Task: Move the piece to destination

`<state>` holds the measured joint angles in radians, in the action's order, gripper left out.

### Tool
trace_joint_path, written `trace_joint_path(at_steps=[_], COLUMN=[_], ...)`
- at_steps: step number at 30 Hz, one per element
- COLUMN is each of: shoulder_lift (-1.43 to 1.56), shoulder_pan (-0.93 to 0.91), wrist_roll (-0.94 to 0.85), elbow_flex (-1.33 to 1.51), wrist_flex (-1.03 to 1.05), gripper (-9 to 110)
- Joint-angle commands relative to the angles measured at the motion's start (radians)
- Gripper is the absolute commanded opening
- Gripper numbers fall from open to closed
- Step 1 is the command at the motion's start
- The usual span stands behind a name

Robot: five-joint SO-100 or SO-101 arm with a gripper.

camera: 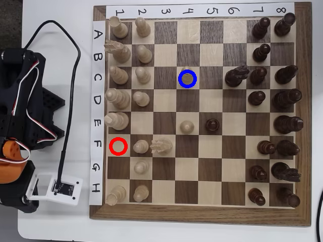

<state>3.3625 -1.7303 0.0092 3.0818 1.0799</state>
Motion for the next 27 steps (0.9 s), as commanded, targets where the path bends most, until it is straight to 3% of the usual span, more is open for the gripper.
trace_joint_path(at_steps=[1,27], shoulder_lift=[0.063,0.063], shoulder_pan=[-0.009,0.034], wrist_roll=[-0.012,-0.035], elbow_flex=[0.044,0.043], wrist_flex=[0.011,0.008], gripper=[0,0])
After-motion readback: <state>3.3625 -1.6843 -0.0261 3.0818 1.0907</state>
